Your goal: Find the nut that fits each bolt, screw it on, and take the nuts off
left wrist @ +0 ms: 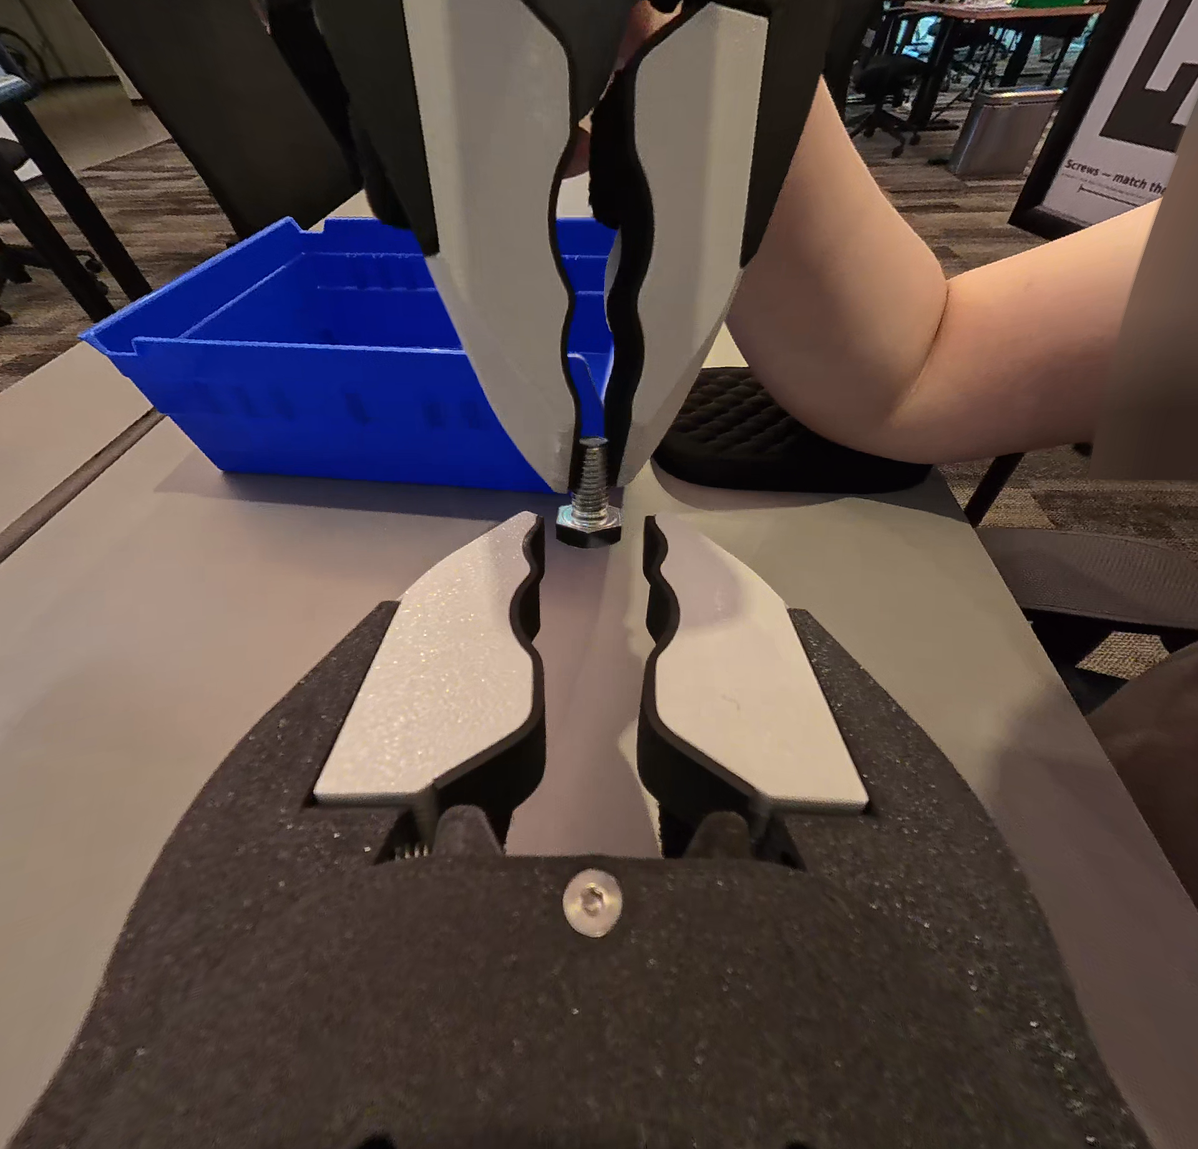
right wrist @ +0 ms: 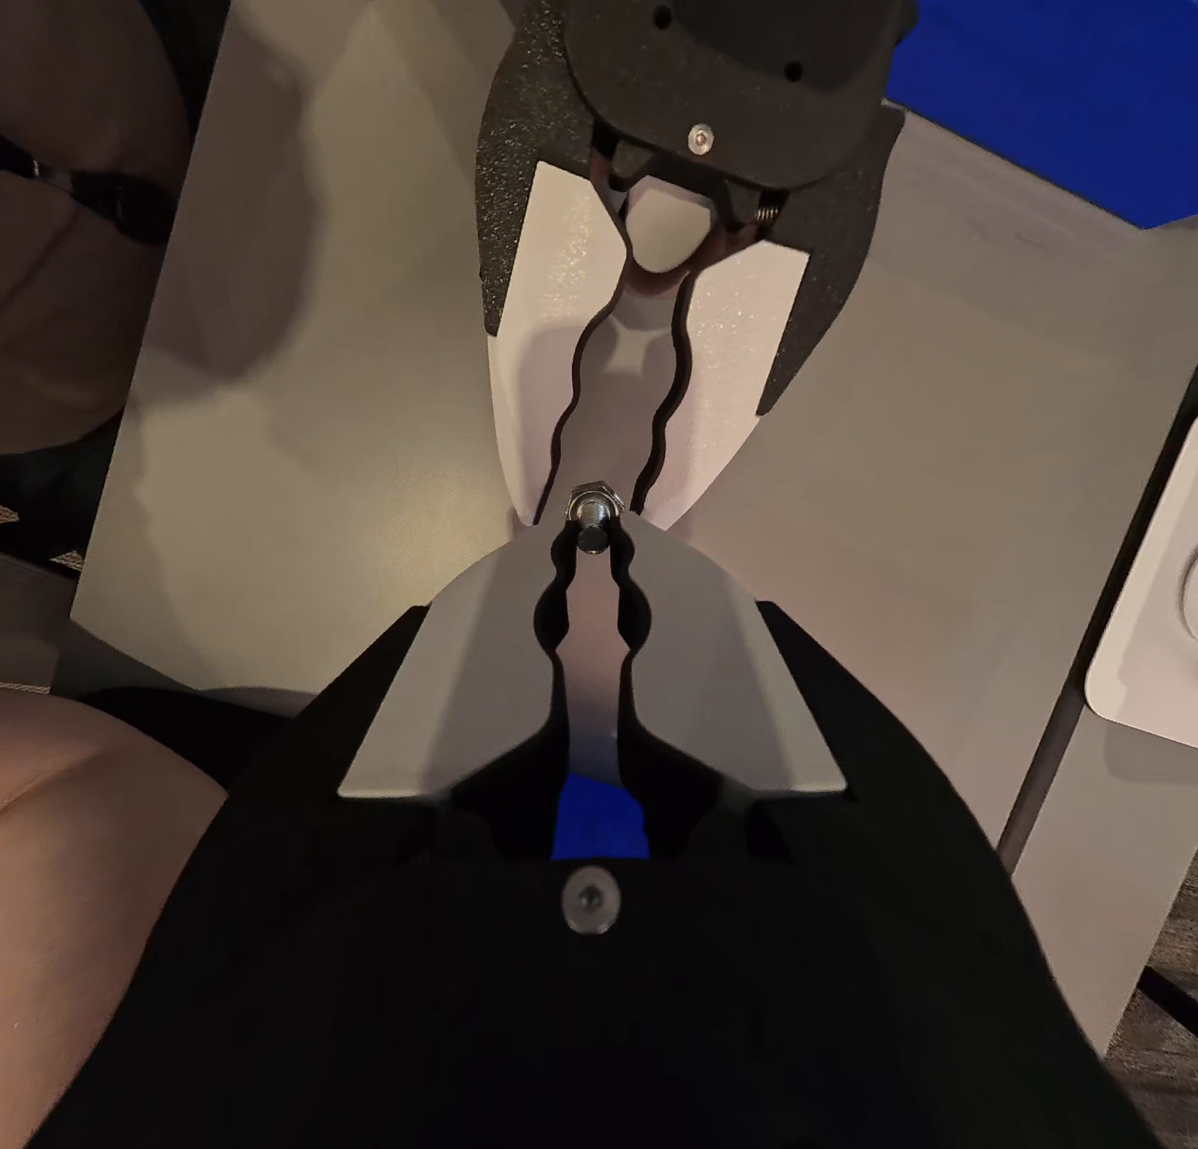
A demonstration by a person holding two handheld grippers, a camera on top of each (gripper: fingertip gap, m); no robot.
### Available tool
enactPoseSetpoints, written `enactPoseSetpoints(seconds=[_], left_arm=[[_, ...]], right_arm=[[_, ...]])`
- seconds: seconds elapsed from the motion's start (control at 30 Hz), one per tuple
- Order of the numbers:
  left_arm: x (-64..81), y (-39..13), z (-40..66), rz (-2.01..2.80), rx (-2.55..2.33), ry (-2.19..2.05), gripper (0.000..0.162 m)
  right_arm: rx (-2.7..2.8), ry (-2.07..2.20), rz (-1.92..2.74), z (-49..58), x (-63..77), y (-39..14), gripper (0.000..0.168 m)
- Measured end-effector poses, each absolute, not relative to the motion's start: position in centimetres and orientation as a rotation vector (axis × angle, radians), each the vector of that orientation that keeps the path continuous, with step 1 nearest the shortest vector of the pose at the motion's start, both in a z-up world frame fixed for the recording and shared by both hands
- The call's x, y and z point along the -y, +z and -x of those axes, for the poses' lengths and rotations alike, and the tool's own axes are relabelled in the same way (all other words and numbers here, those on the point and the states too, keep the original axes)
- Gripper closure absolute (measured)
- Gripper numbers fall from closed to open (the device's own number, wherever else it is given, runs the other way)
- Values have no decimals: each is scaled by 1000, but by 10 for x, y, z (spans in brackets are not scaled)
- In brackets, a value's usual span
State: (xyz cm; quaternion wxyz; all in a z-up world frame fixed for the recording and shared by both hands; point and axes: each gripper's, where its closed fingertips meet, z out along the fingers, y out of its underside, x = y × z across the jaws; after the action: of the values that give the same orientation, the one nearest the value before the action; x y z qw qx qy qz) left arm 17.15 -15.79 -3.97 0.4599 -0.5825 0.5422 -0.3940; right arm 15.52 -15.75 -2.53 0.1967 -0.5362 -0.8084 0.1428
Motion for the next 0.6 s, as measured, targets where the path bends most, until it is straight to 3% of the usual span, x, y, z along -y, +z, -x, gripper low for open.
enactPoseSetpoints(seconds=[0.27,0.6], left_arm=[[155,-41,-172,1442,-1317,-952,144],[152,-40,-172,1447,-1302,-965,144]], right_arm=[[2270,395,1509,-154,156,-29,157],[2258,394,1509,-154,155,-28,157]])
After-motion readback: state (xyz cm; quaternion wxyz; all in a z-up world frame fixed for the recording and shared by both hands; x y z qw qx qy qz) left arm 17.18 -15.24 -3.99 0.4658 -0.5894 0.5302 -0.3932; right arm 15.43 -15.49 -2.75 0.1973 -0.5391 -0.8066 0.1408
